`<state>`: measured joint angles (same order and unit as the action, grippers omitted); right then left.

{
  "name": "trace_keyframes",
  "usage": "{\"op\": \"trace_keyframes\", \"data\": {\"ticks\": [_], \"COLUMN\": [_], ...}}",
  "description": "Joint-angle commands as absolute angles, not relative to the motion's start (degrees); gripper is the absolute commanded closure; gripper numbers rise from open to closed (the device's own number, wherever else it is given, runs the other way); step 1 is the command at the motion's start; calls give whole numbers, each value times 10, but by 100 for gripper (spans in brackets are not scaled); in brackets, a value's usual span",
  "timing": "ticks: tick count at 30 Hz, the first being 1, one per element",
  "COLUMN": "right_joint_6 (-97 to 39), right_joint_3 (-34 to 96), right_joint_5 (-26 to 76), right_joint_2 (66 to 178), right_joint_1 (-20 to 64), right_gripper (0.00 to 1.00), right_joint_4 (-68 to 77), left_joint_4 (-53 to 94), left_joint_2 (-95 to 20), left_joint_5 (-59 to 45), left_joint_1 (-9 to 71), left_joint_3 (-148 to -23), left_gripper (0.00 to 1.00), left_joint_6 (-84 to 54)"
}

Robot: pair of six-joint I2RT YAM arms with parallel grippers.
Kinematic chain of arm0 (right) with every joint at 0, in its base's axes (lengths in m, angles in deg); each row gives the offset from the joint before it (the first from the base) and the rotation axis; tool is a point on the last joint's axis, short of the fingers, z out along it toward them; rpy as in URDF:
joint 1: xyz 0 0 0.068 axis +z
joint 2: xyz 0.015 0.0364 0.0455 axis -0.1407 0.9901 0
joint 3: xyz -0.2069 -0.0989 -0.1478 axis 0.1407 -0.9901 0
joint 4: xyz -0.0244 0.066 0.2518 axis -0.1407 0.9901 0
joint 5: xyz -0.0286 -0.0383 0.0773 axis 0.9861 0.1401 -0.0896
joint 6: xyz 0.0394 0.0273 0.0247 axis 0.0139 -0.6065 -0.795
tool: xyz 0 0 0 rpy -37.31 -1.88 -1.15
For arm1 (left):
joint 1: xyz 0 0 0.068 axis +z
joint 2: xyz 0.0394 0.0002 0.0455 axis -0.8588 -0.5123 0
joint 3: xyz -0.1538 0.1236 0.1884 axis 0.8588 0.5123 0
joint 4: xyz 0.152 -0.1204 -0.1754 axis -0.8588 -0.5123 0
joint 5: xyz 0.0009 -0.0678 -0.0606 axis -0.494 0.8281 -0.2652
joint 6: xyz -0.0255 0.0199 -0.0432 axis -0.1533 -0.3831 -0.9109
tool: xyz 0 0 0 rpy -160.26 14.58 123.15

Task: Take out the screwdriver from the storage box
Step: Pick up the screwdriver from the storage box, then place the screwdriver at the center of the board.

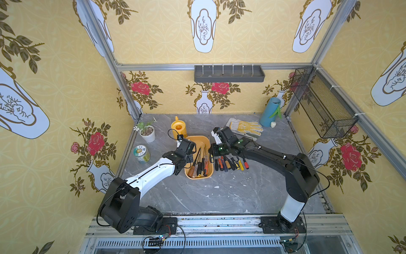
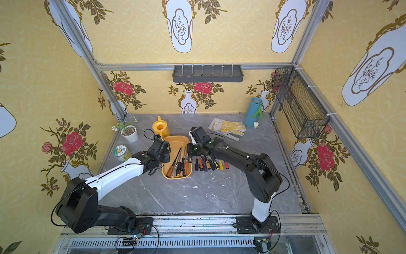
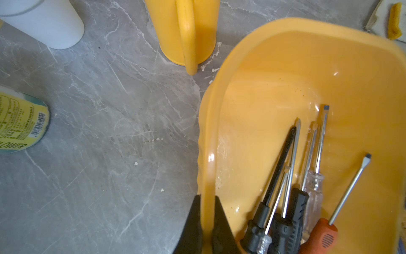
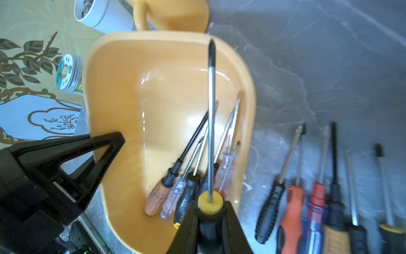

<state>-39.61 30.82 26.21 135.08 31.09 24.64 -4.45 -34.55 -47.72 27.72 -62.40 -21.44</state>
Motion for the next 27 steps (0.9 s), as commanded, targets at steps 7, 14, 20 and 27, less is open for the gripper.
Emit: {"op": "trace_keyframes", "data": {"ticks": [7, 14, 20, 27], "right_joint_6": [-324, -316, -319, -317], "right_joint_3": [342, 350, 353, 358], "right_joint_5": [306, 329, 331, 334], "right_joint_2": [1368, 1412, 1444, 1464], "right_joint_1": [288, 275, 276, 276], "right_gripper": [100, 100, 100, 98], "right_joint_4": [389, 436, 441, 441], "left_joint_4": [-27, -35, -35, -39], "left_joint_2": [-344, -344, -343, -345], "left_joint_5": [-487, -491, -491, -492], "left_joint_1": [277, 277, 277, 277], "left_joint_3": [-627, -634, -636, -641], "left_gripper": [100, 100, 100, 100], "left_joint_6": [-214, -212, -210, -209]}}
